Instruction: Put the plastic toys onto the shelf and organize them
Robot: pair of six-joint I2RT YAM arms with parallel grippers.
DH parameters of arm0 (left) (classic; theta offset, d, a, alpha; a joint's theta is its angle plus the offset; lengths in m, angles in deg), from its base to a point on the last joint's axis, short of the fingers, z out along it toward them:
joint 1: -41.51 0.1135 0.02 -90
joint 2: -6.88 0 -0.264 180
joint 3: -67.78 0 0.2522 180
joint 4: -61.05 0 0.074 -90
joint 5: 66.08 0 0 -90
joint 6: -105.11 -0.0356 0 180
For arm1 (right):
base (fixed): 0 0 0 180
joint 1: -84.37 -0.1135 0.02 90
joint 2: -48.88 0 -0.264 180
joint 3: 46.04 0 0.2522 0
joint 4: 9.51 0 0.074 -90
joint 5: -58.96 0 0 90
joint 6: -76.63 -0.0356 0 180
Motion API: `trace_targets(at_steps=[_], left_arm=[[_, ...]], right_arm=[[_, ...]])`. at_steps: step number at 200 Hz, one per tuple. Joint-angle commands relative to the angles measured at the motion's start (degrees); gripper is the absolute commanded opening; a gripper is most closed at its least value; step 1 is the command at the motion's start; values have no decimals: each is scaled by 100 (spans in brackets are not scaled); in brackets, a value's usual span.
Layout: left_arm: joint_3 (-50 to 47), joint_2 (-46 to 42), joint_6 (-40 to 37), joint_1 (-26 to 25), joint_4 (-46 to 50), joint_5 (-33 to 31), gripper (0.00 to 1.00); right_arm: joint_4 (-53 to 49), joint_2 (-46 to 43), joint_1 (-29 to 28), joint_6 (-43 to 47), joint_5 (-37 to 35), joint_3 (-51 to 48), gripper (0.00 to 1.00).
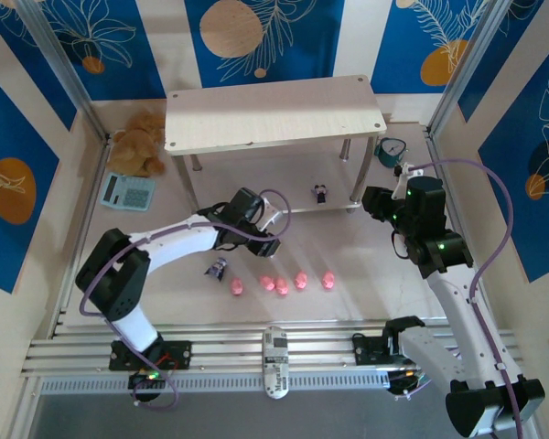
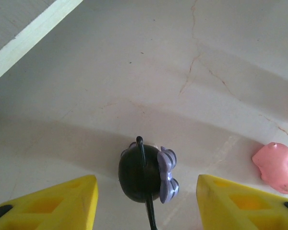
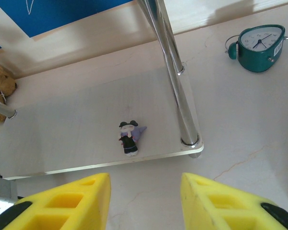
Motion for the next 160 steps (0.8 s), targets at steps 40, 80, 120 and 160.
trace_targets(at_steps=[40, 80, 120, 160], left_arm=[[260, 307, -173, -99, 316, 219, 57], [219, 356, -155, -109, 322, 279, 58], [261, 511, -129, -109, 319, 368, 58], [303, 583, -157, -108, 320, 295, 57]], right_arm=[[-51, -11, 28, -1, -93, 131, 44], [-7, 4, 60, -29, -58, 93, 44], [0, 22, 95, -30, -43, 68, 44], [-15, 29, 140, -20, -23, 67, 44]])
